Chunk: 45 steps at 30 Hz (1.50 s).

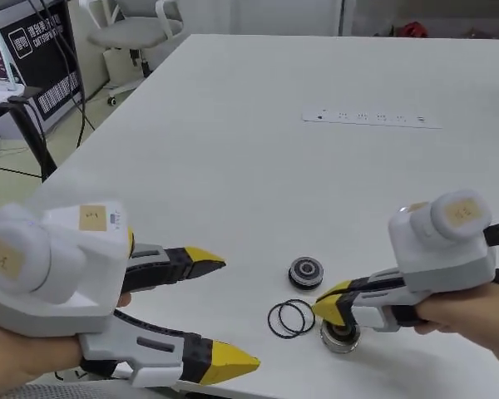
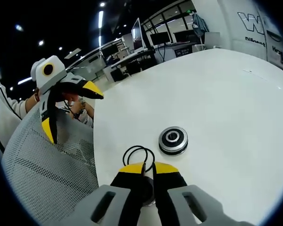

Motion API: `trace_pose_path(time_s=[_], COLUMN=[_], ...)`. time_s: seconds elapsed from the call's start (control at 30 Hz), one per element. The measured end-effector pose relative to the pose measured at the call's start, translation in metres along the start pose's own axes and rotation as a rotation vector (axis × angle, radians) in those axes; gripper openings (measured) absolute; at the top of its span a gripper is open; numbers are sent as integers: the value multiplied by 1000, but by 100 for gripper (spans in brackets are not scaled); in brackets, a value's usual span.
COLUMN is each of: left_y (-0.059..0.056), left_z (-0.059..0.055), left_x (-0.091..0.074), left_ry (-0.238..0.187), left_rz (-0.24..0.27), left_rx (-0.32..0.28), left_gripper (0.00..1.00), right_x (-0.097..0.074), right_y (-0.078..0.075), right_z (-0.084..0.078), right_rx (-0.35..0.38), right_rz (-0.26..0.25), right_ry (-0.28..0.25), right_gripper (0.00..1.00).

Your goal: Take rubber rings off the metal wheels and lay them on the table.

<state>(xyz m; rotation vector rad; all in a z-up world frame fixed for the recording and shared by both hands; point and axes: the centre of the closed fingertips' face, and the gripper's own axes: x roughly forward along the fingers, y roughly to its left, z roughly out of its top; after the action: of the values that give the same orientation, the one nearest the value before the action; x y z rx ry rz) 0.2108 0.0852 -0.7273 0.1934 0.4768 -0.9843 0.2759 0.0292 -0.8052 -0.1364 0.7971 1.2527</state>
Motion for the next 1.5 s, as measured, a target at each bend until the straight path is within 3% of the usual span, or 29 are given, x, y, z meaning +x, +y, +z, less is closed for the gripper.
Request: trace_pose_path(time_s=[0.7,1.0,1.23,1.5], left_y=[-3,-3,0,1], left_z=[-3,-2,7,19], left_x=[0,0,-3,-5], left_ry=[13,10,-42,-58], left_rz=[-6,-5,1,-9], left_rx=[2,-3,-29,-13], left_gripper=[69,68,69,71], right_x=[-21,-33,-44,-59], right_y=[-8,-14,-17,-21], right_z=[24,37,41,45], right_rx=[-66,-88,-137,-142], right_rz=[-60,-74,-73,-68], right_ry=[-78,-140,-164,-193], right_gripper=[8,11,17,22])
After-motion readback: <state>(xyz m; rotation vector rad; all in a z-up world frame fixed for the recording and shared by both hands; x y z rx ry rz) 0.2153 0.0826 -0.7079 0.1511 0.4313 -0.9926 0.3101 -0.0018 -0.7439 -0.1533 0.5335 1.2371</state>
